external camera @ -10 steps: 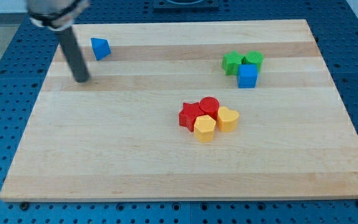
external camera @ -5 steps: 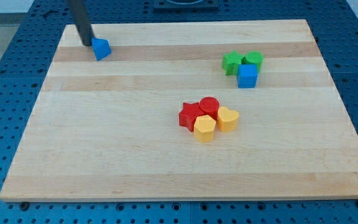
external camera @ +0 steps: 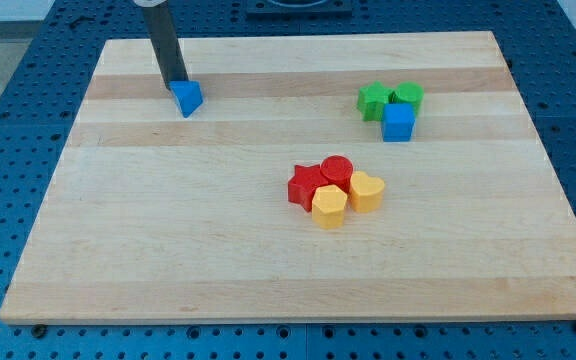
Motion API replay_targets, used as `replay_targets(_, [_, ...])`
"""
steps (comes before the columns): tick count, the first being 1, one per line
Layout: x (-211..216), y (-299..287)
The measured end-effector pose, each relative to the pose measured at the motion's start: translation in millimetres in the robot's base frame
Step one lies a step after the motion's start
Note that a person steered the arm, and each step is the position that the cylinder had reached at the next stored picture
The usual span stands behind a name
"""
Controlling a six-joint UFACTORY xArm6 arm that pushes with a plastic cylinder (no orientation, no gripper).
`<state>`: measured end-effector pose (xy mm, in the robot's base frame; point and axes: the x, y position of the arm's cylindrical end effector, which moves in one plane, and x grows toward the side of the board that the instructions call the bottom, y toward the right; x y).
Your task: Move the blue triangle towards the center
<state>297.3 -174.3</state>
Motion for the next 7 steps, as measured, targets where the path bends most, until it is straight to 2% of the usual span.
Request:
replay_targets(5, [81.5,26.1])
replay_targets(7, [98.3,47.5])
